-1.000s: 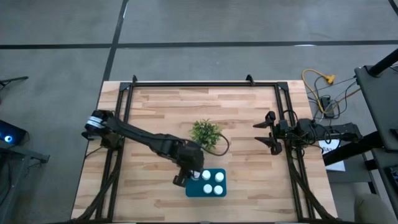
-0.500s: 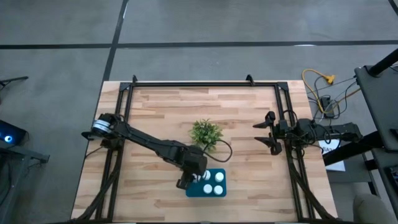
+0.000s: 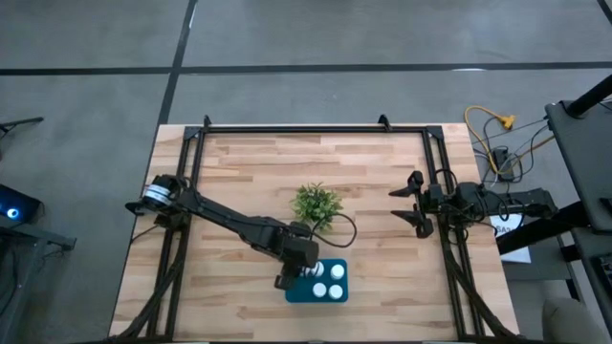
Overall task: Pick and place pill bottles into a basket
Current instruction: Put the white medicine bottle into the blue bin
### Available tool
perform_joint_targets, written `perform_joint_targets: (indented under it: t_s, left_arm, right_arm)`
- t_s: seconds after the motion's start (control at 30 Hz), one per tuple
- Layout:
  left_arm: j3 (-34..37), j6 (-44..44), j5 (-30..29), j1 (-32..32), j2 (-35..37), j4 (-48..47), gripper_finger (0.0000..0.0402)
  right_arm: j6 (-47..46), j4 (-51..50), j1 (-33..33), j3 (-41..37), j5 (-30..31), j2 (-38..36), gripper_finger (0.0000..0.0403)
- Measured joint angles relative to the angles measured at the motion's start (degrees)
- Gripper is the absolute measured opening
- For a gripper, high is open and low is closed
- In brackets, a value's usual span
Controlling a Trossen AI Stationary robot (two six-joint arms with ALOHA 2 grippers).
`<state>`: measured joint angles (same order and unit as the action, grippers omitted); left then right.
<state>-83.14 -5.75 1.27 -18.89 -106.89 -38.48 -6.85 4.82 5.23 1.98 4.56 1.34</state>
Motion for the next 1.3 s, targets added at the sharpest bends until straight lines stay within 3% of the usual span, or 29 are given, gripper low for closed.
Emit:
perform_joint_targets:
  t_s: [1.07, 1.3]
  left_arm:
    - [4.05, -2.94, -1.82, -0.73, 0.09, 3.81, 0.0138]
    - [4.05, -2.94, -2.14, -0.75, 0.09, 3.82, 0.0210]
  right_arm:
    - [0.00, 0.02, -0.01, 0.00, 0.01, -0.05, 0.0256]
    - [0.00, 0.02, 0.00, 0.00, 0.00, -0.04, 0.0249]
